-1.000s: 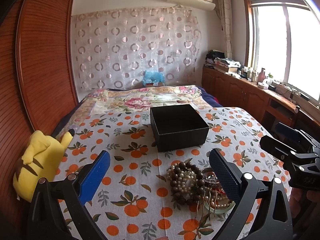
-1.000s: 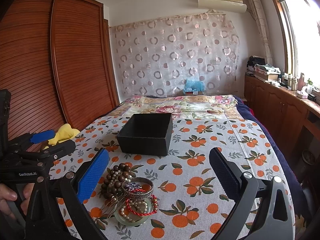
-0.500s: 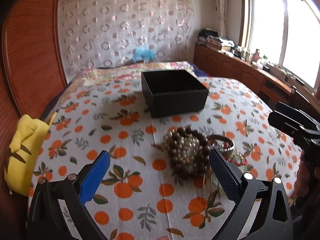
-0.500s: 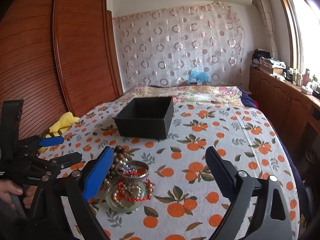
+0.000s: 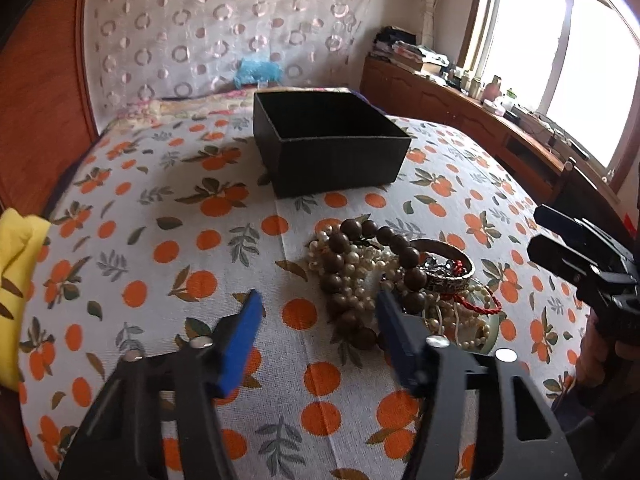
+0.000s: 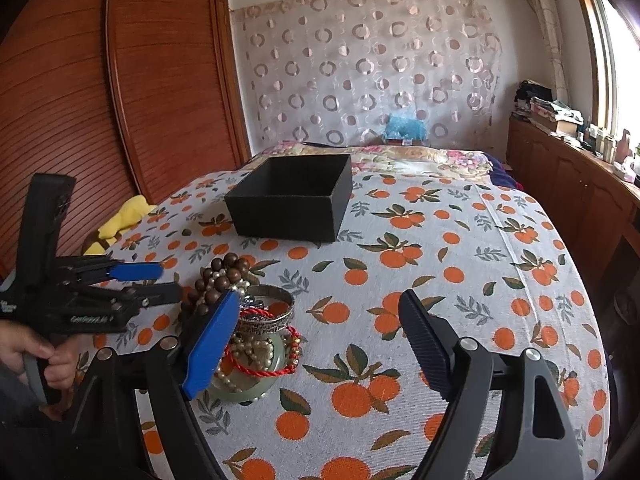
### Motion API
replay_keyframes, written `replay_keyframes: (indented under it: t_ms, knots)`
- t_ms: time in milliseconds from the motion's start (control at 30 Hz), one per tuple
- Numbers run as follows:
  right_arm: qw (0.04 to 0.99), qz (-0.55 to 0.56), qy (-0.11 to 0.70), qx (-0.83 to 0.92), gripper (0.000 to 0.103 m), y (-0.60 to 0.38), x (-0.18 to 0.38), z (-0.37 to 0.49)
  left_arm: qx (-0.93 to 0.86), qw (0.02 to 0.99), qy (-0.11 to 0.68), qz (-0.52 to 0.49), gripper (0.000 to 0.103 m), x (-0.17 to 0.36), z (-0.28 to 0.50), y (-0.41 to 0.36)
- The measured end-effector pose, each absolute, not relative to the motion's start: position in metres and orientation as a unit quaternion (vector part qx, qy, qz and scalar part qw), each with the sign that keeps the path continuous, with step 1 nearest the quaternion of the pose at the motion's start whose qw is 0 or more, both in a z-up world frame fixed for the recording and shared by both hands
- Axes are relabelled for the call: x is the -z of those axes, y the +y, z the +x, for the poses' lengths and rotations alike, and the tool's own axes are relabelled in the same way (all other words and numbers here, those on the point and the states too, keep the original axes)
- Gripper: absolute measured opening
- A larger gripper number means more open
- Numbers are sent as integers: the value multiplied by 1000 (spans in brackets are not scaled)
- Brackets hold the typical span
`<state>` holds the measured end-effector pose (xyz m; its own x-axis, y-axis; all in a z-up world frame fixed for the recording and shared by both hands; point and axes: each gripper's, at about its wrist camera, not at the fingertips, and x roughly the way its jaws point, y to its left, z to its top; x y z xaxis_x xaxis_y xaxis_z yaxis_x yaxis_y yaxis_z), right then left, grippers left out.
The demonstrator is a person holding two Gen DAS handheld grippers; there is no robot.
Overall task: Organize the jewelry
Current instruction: 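Close the left tool on the brown bead bracelet while the right tool grasps the silver bangle, then carry the bead bracelet and bangle into the black box and open both tools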
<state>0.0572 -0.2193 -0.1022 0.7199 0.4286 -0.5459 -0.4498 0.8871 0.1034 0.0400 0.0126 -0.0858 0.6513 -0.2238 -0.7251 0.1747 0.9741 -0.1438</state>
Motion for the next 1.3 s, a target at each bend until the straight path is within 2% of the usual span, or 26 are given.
replay_keyframes:
  t_ms: [33,200,367,467,500,567,933,1300]
  knots:
    - [926,-20,291,-238,83,-219,103,58,109,906,407,-37,42,88,42,14]
    - [924,-27,296,-241,83,-214,105,59,112,900,420,-41,40,94,48,14]
    - [923,-28,298,-241,83,-212,104,59,115,898,424,-35,31,98,59,11]
    - [922,-33,300,-241,83,-210,105,60,122,897,424,-37,23,99,63,11]
    - [922,-34,301,-242,83,-209,105,60,128,896,423,-37,16,99,63,9]
    - [920,-37,304,-244,83,-208,106,61,127,899,418,-31,12,97,61,7]
    - [899,-44,327,-288,83,-188,112,77,119,935,332,-29,12,38,40,16]
    - [861,-35,377,-339,83,-165,126,98,122,949,290,-28,12,6,31,21]
